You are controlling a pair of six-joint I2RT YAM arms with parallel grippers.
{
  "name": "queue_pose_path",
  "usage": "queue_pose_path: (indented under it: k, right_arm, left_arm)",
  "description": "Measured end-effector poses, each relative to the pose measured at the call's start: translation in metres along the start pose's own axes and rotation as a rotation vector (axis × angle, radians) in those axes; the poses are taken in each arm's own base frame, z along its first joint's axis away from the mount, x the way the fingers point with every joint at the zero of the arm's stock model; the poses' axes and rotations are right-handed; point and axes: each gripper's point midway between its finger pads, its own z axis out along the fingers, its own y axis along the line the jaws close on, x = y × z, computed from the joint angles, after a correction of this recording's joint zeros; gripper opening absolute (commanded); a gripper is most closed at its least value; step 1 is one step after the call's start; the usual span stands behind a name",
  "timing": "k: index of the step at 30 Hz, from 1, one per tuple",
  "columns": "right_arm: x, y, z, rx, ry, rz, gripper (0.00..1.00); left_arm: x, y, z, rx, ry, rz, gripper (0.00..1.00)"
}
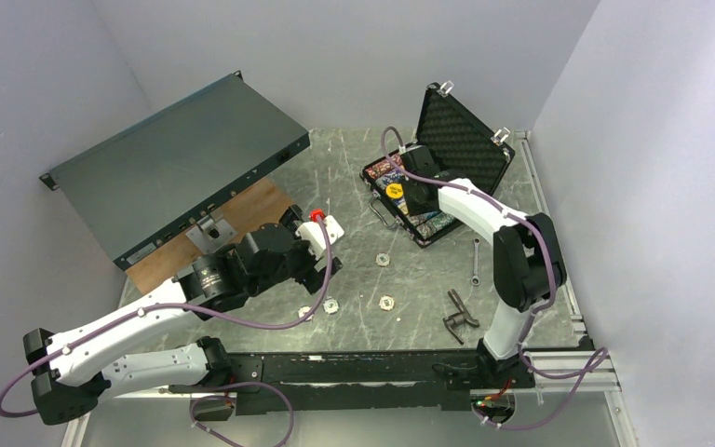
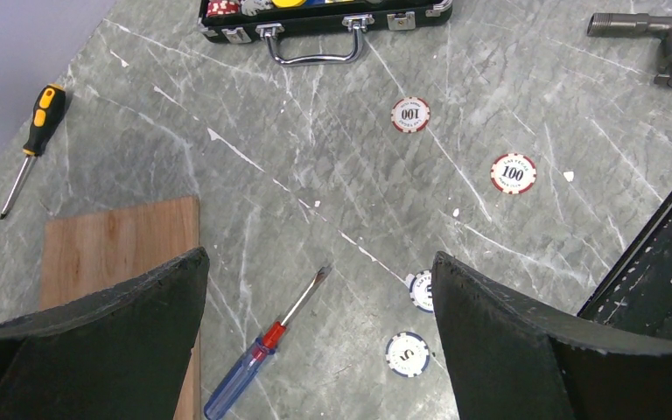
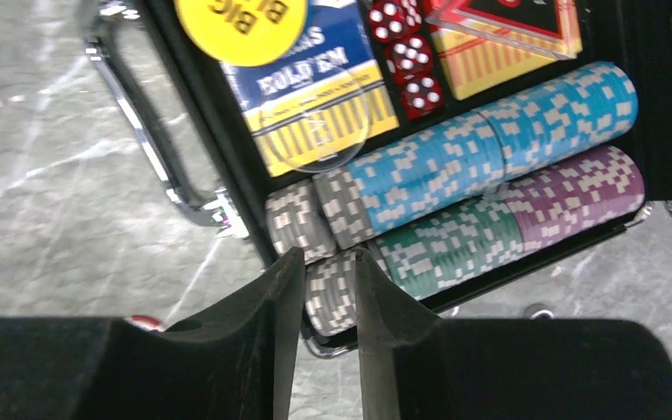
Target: Pack up texas hold em set
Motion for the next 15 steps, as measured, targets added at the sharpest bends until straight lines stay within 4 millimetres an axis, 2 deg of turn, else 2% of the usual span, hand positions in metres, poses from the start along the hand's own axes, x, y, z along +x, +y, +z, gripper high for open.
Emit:
queue_pose_path:
  k: [5, 11, 15]
  right_arm:
    - [-0.007, 0.012, -0.008, -0.065, -0.031, 0.013, 0.3]
    - [0.008, 0.013, 0.011, -0.047, 0.02, 0.001, 0.29]
    - [0.005, 0.007, 0.015, -0.007, 0.007, 0.004, 0.28]
  left_arm:
    - [0.0, 0.0, 0.0, 0.0, 0.001, 0.0, 0.98]
    - [0.0, 0.0, 0.0, 0.0, 0.001, 0.0, 0.98]
    - [0.0, 0.0, 0.0, 0.0, 0.001, 0.0, 0.98]
